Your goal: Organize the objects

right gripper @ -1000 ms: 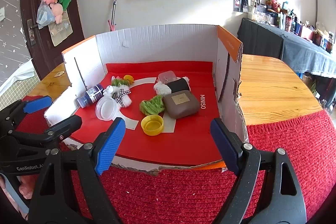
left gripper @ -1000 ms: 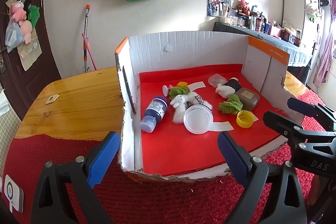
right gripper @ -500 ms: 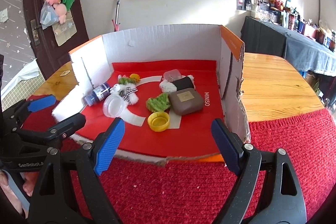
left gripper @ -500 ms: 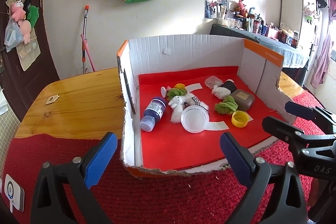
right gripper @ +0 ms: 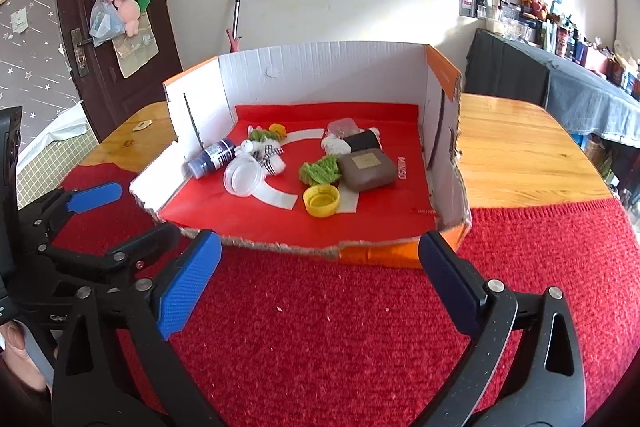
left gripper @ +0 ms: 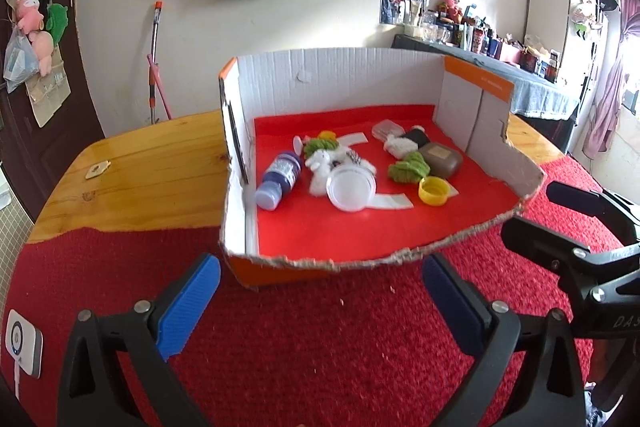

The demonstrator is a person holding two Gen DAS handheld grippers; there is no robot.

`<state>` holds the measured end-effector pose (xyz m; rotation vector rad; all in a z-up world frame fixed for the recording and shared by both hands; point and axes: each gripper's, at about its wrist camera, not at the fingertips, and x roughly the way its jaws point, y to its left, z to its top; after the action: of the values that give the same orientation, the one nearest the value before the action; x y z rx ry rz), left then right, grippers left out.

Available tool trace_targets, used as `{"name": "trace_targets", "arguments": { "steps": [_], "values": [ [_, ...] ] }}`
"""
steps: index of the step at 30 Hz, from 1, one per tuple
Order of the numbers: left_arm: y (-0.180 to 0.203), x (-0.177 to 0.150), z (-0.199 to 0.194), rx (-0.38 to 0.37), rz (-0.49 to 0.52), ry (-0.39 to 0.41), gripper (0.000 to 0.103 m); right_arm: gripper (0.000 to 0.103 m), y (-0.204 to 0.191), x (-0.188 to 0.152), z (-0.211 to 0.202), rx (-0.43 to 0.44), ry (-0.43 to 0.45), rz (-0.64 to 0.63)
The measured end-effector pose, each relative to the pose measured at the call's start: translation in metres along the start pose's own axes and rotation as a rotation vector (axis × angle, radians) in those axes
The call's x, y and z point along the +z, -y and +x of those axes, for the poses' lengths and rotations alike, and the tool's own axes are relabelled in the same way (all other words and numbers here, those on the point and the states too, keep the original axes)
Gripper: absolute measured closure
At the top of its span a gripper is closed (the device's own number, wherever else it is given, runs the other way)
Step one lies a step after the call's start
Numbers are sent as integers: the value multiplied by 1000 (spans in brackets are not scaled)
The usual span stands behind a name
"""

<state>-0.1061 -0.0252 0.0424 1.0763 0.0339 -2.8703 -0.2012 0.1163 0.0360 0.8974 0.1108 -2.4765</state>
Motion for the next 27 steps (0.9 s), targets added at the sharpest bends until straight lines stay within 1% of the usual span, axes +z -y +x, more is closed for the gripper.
{"name": "trace_targets", "arguments": {
  "steps": [7,13,18,22,27],
  "values": [
    [-3,-11,0,-11,-19,-30,0,0,5,-10,-4,-2,-15,25],
    [-7,-19,4,-30,-48,-76,0,0,7,-20,4,8,-64,38],
    [-9,-25,9,-16,-59,-112,0,0,10,-28,10,14,-89,55],
    [-9,-30,13,2,-60,-135,0,0,10,-31,13,-1,-108,50],
    [-7,-35,19,13,-55,-170,0,0,9,-36,21,7,-149,41]
  ]
}}
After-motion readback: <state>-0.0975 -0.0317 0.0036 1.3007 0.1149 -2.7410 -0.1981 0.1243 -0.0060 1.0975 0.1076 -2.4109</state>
